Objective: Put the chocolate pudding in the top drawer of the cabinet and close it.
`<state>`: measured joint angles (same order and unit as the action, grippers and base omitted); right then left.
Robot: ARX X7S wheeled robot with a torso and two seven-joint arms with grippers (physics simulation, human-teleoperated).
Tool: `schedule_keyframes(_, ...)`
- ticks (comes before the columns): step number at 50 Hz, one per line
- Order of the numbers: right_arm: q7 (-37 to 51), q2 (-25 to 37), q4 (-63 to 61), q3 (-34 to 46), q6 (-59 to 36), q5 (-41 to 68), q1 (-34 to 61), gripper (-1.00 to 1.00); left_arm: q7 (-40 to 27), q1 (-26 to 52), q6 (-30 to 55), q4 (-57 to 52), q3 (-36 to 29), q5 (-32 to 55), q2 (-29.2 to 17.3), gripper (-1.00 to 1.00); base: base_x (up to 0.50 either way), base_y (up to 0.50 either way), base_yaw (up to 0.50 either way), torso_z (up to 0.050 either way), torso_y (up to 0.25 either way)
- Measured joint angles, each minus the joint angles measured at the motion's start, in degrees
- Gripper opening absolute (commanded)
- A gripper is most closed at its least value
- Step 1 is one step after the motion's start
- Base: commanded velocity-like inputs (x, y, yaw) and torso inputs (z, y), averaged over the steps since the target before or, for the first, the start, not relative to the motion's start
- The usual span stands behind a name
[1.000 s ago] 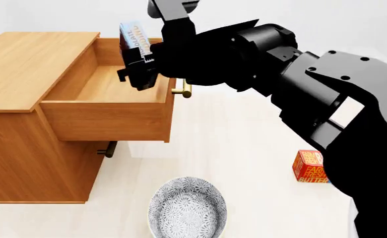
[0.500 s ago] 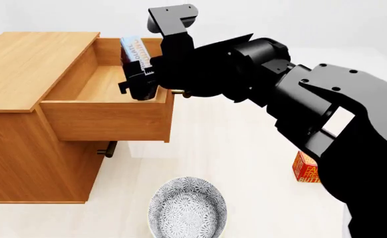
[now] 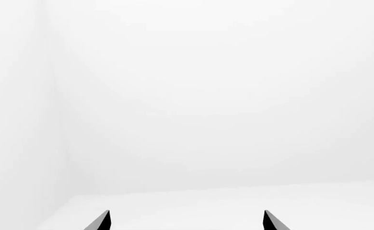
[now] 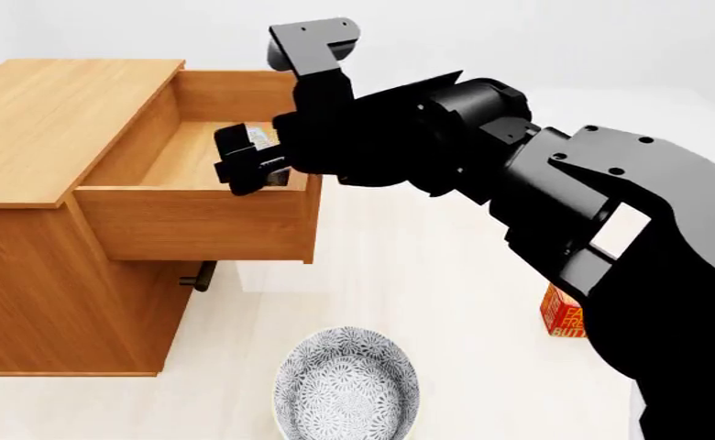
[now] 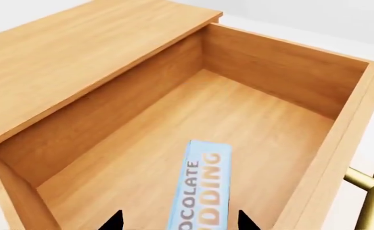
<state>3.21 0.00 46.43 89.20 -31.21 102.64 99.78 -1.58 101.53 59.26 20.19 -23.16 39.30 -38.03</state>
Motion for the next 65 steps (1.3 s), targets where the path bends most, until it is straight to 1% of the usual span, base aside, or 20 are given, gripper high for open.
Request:
schedule_keyframes(15, 0.1, 0.0, 0.2, 0.7, -0.1, 0.1, 0.9, 1.00, 0.0, -0.1, -0.1, 0.0, 0.0, 0.1, 0.0, 1.00, 0.00, 0.00, 0.00, 0.000, 0.000)
schedule_keyframes(35, -0.5, 0.0, 4.6, 1.7, 4.0, 3.2, 7.3, 1.00, -0.3, -0.3, 0.3, -0.6, 0.2, 0.5, 0.2, 1.00, 0.00, 0.00, 0.00, 0.000, 0.000)
schedule_keyframes(44, -2.2, 0.0, 9.9, 2.2, 5.2, 4.3, 10.4, 1.00, -1.1, -1.6, 1.2, -2.5, 1.1, 1.7, 0.2, 1.00, 0.00, 0.00, 0.00, 0.000, 0.000)
schedule_keyframes(53, -5.1, 0.0, 18.8, 3.6, 4.9, 3.7, 13.2, 1.00, -1.9, -3.1, 1.8, -4.1, 1.8, 2.9, 0.7, 1.00, 0.00, 0.00, 0.00, 0.000, 0.000)
schedule_keyframes(65, -6.6, 3.4, 25.6, 9.9, 4.9, 6.6, 15.6, 1.00, -2.4, -3.7, 2.0, -4.8, 2.0, 3.9, 2.4, 1.00, 0.00, 0.00, 0.00, 0.000, 0.000)
